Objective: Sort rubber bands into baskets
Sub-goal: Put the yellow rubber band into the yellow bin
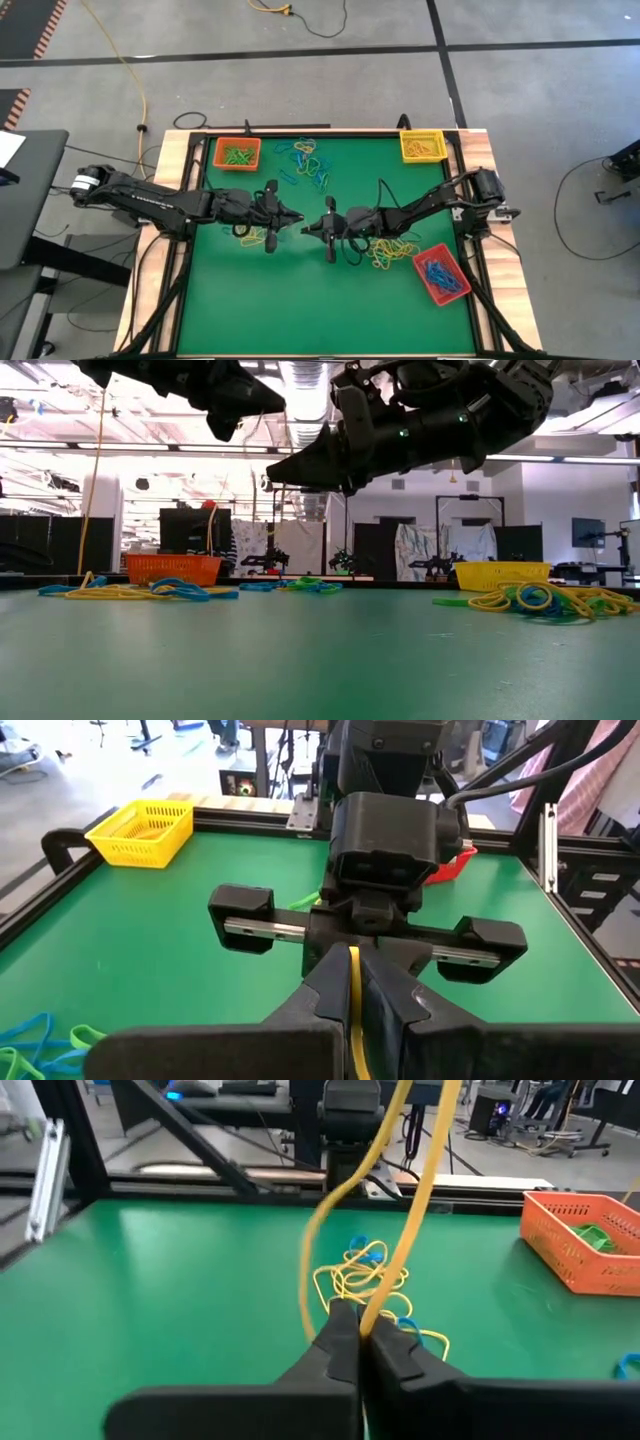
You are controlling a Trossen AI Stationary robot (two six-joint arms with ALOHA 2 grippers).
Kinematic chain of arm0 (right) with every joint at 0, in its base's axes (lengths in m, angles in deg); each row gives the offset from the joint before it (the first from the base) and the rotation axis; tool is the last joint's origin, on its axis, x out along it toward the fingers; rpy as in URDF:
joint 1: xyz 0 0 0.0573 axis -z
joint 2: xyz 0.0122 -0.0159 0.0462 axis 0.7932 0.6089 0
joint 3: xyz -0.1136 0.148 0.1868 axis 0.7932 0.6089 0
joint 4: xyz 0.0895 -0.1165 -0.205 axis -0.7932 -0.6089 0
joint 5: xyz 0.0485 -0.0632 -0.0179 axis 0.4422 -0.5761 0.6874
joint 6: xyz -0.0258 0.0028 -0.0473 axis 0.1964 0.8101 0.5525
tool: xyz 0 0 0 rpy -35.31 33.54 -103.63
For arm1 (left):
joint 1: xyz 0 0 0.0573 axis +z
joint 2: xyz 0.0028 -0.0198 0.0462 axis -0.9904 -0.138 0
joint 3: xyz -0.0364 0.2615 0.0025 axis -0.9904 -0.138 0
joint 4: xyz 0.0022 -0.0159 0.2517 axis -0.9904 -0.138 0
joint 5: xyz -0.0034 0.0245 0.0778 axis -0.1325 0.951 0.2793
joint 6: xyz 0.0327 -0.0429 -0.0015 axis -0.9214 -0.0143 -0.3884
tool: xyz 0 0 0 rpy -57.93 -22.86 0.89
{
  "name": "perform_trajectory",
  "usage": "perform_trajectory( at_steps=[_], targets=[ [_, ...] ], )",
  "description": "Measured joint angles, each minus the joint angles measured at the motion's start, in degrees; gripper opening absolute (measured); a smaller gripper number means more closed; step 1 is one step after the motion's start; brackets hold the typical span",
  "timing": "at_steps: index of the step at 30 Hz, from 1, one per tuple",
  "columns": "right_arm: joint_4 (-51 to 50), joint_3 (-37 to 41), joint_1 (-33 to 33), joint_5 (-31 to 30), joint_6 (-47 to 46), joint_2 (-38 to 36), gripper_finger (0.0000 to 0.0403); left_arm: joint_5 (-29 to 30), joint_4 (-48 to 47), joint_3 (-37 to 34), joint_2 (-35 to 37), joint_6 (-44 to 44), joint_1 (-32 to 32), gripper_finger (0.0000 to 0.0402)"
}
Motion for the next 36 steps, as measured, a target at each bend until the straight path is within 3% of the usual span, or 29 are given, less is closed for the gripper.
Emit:
perform_trajectory(
  at_steps=[8,13,24,28,36],
  targets=[
    [-6.59,0.00,-0.44,-1.77,0.63,-0.13,0.0017,2.59,-4.87,0.00,0.00,0.93,-0.51,0.0002],
    [-16.62,0.04,-0.41,-5.99,0.63,-3.53,0.0017,8.16,-10.71,0.00,0.00,2.21,-0.51,0.0042],
    [-39.34,0.04,0.62,-15.44,0.64,-21.64,0.0016,8.59,-11.98,-0.02,0.00,2.75,-3.06,0.0178],
    [-48.80,0.04,2.47,-21.01,0.35,-28.73,0.0015,8.63,-11.82,-0.04,-0.52,3.20,-4.92,0.0191],
    [-63.63,0.04,13.18,-23.10,-0.90,-39.42,0.0015,8.67,-6.64,-0.07,-8.97,3.76,-8.09,0.0192]
  ],
)
